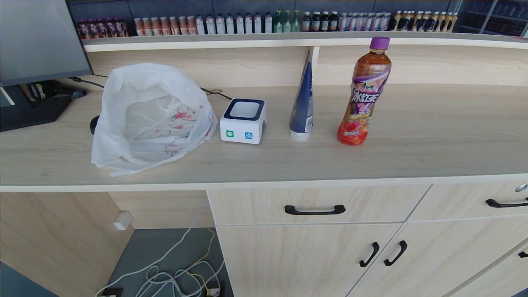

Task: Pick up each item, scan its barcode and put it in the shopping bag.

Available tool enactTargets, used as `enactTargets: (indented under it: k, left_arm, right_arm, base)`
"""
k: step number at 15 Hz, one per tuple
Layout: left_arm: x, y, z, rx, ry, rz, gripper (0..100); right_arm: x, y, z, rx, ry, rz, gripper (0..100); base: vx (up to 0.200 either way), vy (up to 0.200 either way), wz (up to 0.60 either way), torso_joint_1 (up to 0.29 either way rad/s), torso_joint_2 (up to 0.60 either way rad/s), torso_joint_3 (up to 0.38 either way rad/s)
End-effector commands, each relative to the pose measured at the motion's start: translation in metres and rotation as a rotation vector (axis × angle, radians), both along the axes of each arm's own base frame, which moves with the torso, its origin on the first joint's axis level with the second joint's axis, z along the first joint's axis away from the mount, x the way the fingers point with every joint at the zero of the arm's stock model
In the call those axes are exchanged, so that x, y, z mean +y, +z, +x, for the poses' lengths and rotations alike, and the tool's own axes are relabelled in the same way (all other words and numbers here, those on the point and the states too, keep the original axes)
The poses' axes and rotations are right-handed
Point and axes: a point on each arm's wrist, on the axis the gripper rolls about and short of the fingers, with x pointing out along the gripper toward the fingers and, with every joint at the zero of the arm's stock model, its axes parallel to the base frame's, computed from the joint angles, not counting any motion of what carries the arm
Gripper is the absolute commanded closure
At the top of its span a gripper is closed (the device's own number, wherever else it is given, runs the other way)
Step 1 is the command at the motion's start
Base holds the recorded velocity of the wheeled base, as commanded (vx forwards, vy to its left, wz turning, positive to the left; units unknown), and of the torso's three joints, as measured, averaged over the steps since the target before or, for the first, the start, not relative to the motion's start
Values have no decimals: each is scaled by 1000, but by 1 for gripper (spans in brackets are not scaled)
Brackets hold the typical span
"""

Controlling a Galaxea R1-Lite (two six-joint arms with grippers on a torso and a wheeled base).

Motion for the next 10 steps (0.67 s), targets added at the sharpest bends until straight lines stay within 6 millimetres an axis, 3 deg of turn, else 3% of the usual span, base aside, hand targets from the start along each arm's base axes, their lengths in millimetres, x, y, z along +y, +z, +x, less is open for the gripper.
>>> enactTargets:
  k: [1,7,10]
  left_arm:
    - [0,0,0,0,0,0,100]
    - [0,0,0,0,0,0,100]
    - [0,0,0,0,0,0,100]
  right_arm:
    - [20,6,48,82,172,-22,0]
    - [48,8,60,63,397,-86,0]
    - [67,18,82,23,437,-165,0]
  base:
    - [0,0,0,0,0,0]
    - [0,0,0,0,0,0]
    - [0,0,0,0,0,0]
